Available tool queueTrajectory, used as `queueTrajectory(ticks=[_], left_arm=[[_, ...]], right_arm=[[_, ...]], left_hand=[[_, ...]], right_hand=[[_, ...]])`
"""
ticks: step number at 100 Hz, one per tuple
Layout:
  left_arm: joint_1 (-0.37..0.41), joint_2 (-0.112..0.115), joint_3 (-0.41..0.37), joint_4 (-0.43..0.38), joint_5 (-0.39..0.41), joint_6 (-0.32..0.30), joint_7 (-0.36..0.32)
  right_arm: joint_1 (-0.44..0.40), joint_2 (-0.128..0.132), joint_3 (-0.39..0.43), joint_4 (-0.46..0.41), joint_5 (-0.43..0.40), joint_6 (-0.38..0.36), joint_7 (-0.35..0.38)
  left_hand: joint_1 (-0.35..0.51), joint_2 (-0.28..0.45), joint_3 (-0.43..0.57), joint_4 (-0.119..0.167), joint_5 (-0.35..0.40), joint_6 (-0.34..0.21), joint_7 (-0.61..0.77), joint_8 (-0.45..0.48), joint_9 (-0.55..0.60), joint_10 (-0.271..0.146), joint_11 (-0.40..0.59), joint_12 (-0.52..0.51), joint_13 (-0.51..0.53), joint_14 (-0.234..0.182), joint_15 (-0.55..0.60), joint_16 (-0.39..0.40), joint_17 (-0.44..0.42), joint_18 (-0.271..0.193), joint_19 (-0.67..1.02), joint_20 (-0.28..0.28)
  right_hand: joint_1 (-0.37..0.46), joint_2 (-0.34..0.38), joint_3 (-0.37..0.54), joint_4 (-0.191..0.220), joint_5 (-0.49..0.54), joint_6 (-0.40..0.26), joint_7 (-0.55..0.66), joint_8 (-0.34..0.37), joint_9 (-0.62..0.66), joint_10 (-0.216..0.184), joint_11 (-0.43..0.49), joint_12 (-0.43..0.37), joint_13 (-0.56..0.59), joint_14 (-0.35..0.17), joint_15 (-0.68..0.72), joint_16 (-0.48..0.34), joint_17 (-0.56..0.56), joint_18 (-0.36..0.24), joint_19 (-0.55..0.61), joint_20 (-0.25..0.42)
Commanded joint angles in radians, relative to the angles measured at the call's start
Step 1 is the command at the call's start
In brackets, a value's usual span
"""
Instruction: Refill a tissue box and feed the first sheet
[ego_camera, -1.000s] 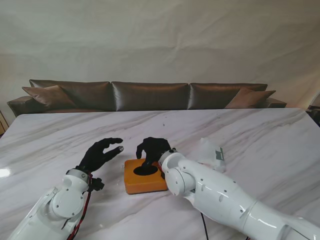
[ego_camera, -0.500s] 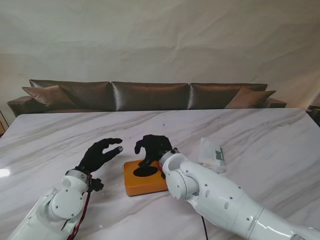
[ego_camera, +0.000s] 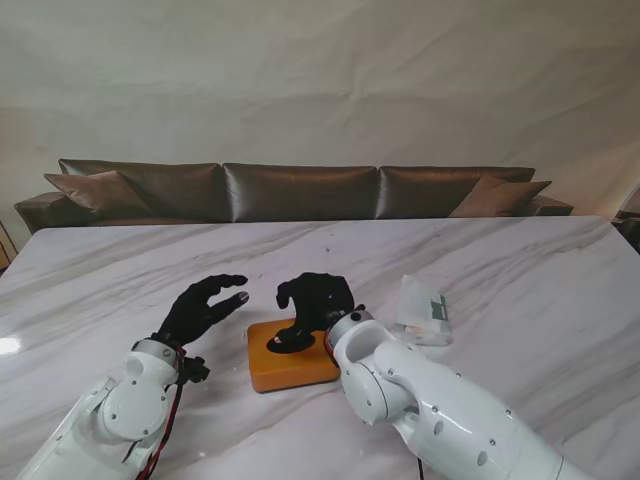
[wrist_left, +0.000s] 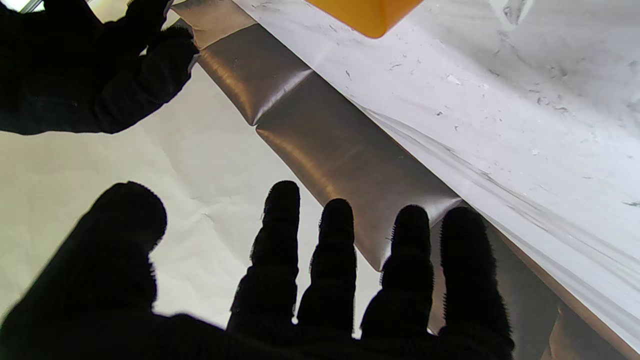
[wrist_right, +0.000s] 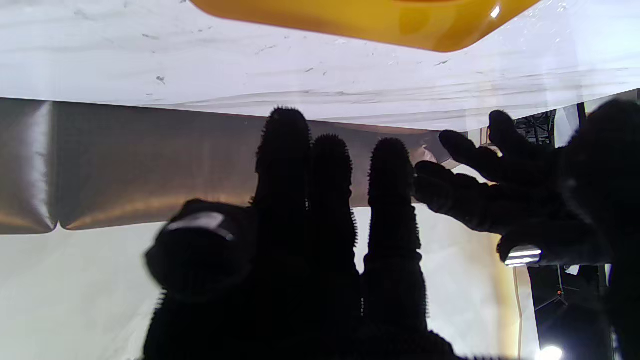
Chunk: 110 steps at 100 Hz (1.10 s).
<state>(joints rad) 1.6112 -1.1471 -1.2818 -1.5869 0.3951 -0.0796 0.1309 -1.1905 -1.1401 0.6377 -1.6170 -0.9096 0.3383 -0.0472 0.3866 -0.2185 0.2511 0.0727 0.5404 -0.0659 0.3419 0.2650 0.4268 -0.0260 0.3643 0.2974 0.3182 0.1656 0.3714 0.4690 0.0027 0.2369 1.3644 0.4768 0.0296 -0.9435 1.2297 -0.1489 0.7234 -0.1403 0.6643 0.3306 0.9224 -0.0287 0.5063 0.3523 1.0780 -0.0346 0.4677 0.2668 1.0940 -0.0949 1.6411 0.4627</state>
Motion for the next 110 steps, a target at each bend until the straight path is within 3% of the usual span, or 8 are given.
queueTrajectory(ticks=[1,33,61,110], left_arm=[[0.011,-0.003,0.002,-0.015,0.003,-0.008,-0.013],[0.028,-0.002,-0.005,-0.029,0.002,-0.014,-0.014],[0.034,-0.002,-0.006,-0.030,-0.003,-0.015,-0.014],[0.023,-0.002,-0.001,-0.009,-0.011,-0.024,-0.018]], right_arm=[[-0.012,0.009,-0.005,-0.018,-0.009,0.006,0.028],[-0.002,0.016,-0.047,0.003,0.002,0.022,0.076],[0.019,0.016,-0.081,0.040,0.014,0.006,0.084],[0.050,-0.007,-0.131,0.119,0.076,-0.008,0.049]], left_hand=[[-0.023,0.033,-0.006,0.033,0.005,-0.007,0.009,0.021,0.024,0.005,0.020,0.011,0.022,0.004,0.006,0.009,-0.004,0.030,-0.435,0.015],[-0.023,0.033,-0.007,0.034,0.004,-0.007,0.008,0.021,0.025,0.006,0.020,0.010,0.022,0.003,0.005,0.008,-0.004,0.030,-0.435,0.015],[-0.023,0.034,-0.007,0.035,0.004,-0.006,0.008,0.021,0.024,0.005,0.019,0.010,0.021,0.003,0.004,0.008,-0.004,0.030,-0.435,0.015],[-0.023,0.034,-0.007,0.035,0.005,-0.005,0.007,0.021,0.024,0.005,0.019,0.010,0.020,0.003,0.003,0.008,-0.004,0.030,-0.435,0.016]], right_hand=[[-0.039,0.021,-0.009,-0.026,0.026,0.032,0.014,-0.020,0.032,0.027,-0.018,-0.028,0.030,0.055,-0.031,-0.028,0.073,-0.247,0.108,-0.013],[-0.024,0.063,-0.019,0.006,0.063,0.104,0.039,-0.061,0.067,0.092,-0.006,-0.070,0.084,0.085,-0.071,-0.061,0.095,-0.278,0.186,0.024],[-0.015,0.060,-0.013,0.010,0.053,0.102,0.035,-0.070,0.056,0.085,-0.010,-0.074,0.080,0.078,-0.084,-0.068,0.096,-0.290,0.186,0.026],[-0.007,0.021,0.008,0.006,0.052,0.095,0.046,-0.073,0.060,0.081,-0.001,-0.072,0.089,0.075,-0.075,-0.065,0.099,-0.307,0.195,0.033]])
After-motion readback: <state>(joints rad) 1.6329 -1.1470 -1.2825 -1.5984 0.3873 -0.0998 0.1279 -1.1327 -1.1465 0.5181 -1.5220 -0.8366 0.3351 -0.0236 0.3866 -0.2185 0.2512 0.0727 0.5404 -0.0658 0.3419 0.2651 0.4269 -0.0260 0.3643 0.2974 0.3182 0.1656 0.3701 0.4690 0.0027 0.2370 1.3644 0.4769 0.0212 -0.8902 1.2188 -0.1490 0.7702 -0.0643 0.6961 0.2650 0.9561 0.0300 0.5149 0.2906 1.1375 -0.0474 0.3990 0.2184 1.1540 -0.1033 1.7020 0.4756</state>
